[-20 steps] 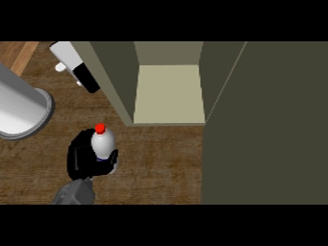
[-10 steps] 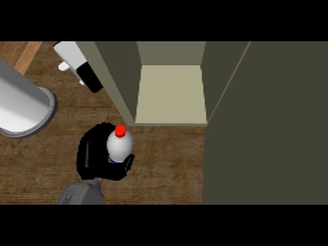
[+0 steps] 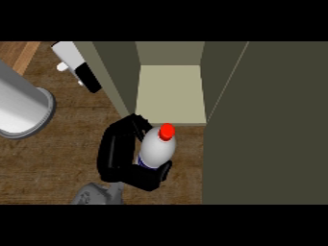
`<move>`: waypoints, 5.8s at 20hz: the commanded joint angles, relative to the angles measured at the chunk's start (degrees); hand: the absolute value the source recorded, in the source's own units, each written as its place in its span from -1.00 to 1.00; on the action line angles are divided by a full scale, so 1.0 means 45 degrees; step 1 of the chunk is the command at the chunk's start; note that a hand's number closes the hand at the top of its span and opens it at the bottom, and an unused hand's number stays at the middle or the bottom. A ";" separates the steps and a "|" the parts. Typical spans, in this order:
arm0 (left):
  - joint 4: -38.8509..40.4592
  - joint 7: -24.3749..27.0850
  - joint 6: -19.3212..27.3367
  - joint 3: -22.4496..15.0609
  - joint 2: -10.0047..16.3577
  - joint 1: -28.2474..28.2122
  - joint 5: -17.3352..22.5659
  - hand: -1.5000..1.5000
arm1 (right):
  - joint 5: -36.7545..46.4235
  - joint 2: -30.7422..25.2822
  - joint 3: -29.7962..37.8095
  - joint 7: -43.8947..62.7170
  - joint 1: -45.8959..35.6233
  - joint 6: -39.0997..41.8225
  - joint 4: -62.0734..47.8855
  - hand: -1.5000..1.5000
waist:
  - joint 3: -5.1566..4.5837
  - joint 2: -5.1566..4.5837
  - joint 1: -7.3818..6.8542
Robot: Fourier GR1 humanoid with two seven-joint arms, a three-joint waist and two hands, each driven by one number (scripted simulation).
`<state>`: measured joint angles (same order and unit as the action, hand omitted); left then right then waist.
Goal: Pick up the bottled water, place it into the cabinet and close the cabinet
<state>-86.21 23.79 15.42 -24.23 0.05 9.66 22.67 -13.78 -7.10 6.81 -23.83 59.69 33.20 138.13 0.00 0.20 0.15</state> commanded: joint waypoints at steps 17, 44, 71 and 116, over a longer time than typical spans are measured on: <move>0.2310 -0.2481 0.7896 -0.2135 -0.0011 0.7248 0.0716 1.00 | -0.1104 0.0007 0.0882 0.1024 -0.0675 -0.0022 0.1091 -1.00 | -0.0006 -0.0088 0.0427; 1.1002 0.1519 0.5229 0.0976 -0.0011 0.9851 0.2853 1.00 | -0.2486 -0.0479 0.1939 0.1178 -0.1267 0.0842 0.0423 -1.00 | -0.0013 -0.0219 0.0718; 1.4868 0.2220 0.2984 0.2360 -0.0007 1.3349 0.1988 -1.00 | -0.1794 -0.0067 0.1409 0.1702 -0.1696 0.0432 0.0883 -1.00 | -0.0015 -0.0119 0.0463; -0.3760 0.0276 0.3247 -0.2845 0.4179 -0.1768 0.1774 -1.00 | -0.0239 -0.2324 -0.3506 0.5221 -0.1748 0.1385 0.3231 1.00 | -0.0052 0.0009 -0.0119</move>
<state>-100.38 24.02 30.68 -37.89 16.77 5.20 30.49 -18.34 -15.63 -5.91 -7.24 48.75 40.58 137.57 -0.14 0.38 -0.60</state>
